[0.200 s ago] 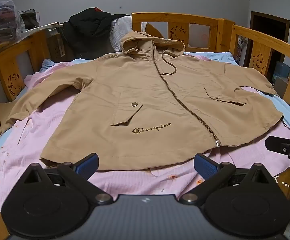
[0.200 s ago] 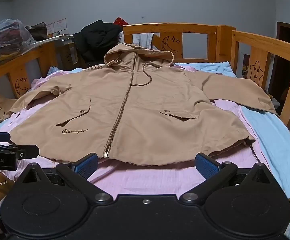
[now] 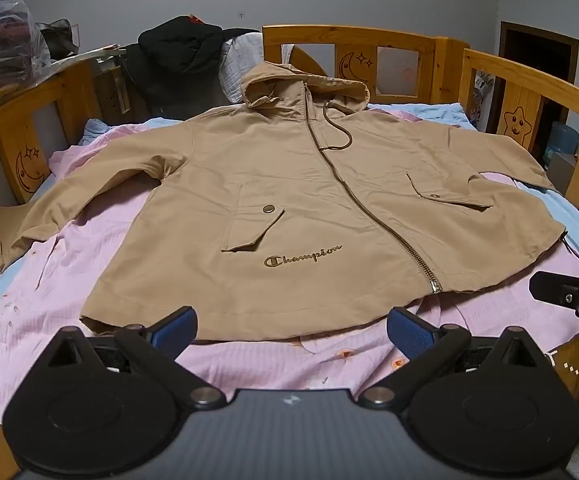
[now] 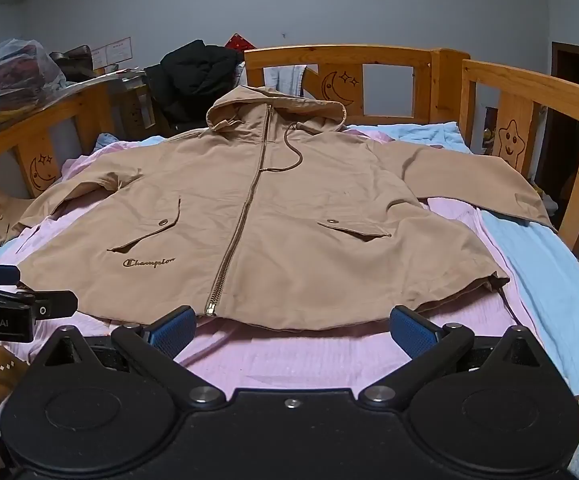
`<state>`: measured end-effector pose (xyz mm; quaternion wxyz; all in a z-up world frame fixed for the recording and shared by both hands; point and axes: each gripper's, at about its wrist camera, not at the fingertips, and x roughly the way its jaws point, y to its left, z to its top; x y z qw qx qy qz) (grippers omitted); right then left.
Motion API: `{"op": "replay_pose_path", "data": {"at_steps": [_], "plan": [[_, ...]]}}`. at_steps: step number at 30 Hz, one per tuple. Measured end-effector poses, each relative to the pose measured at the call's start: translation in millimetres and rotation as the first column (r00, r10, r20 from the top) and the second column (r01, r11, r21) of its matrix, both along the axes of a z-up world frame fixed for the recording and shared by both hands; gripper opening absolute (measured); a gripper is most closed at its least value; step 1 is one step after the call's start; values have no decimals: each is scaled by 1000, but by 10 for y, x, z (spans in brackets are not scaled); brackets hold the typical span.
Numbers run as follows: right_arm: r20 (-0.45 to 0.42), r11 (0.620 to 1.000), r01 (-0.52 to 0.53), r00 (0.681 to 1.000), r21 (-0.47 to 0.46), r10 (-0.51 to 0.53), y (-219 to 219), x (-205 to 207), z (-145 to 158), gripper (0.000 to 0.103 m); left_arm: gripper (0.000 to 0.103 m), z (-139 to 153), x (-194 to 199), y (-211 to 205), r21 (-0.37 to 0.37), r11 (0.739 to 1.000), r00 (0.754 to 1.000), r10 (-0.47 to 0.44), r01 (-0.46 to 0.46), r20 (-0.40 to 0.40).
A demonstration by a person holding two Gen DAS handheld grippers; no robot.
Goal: Fold large clothes
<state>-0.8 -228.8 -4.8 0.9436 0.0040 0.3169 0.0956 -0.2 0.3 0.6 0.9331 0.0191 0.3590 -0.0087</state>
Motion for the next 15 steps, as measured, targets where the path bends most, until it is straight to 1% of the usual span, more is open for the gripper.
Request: {"op": "replay_pose_path", "data": {"at_steps": [8,15], "plan": [[-1,1000,0,1000,-2,0,55,-7,11,103,103,-6,2,-2,-1,1000,1000,3,-3,-2],[-5,1000,2,1000,1,-2,-17,17,-8,103,103,-6,2,-3,1,1000,1000,3,-3,-2]]}}
